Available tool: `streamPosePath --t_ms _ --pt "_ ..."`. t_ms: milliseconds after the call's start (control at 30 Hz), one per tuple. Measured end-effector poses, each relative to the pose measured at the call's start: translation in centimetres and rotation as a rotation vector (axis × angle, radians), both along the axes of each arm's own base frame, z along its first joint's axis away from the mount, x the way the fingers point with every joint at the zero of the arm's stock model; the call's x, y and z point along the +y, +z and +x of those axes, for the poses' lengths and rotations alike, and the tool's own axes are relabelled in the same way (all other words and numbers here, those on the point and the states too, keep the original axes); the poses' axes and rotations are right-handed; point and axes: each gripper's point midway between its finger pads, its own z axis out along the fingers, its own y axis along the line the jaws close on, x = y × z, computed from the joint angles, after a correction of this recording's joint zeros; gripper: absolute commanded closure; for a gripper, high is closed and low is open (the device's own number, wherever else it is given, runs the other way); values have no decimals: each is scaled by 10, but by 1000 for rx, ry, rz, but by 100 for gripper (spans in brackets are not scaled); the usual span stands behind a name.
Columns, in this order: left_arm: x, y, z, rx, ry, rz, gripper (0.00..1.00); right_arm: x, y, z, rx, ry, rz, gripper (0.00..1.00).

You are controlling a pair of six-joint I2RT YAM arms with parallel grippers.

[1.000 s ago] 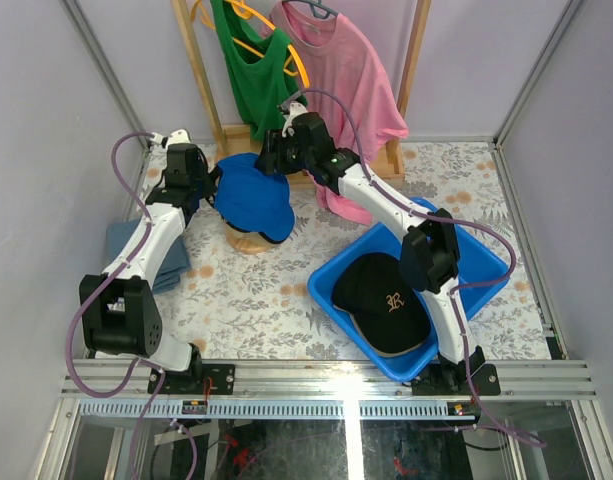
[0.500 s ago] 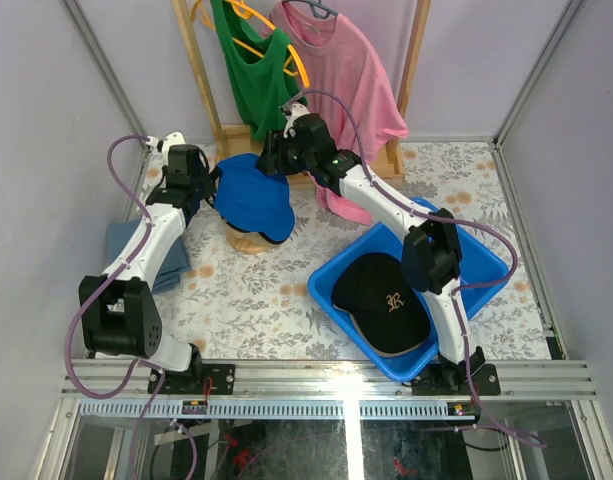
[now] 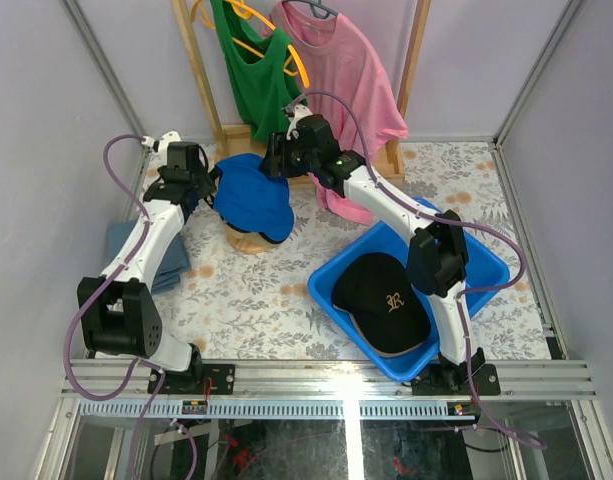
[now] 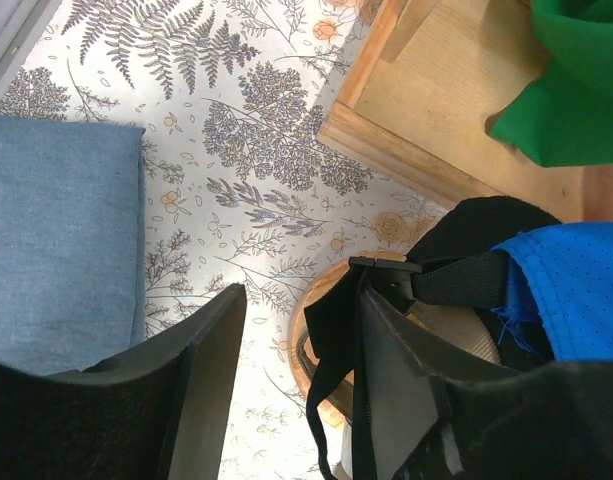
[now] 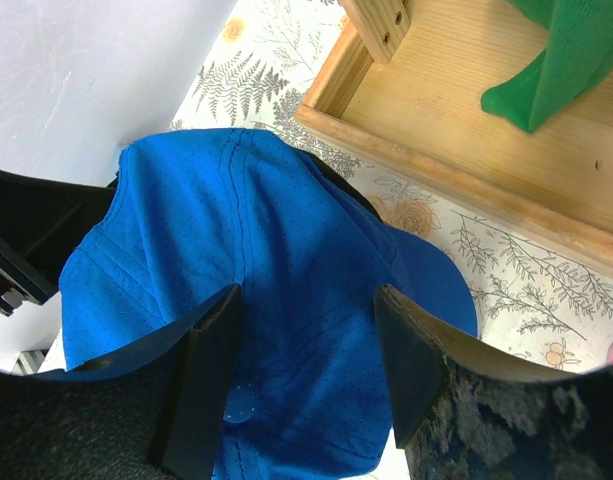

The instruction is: Stack the hats

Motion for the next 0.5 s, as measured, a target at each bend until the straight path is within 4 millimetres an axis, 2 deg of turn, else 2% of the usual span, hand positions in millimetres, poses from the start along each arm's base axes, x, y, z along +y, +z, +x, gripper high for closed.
streamPosePath --t_ms 233,500 --pt "0 6 0 -2 15 -13 42 -3 0 -3 7 2 -14 38" --pt "0 8 -3 9 18 -14 38 -4 0 -2 3 -4 -19 38"
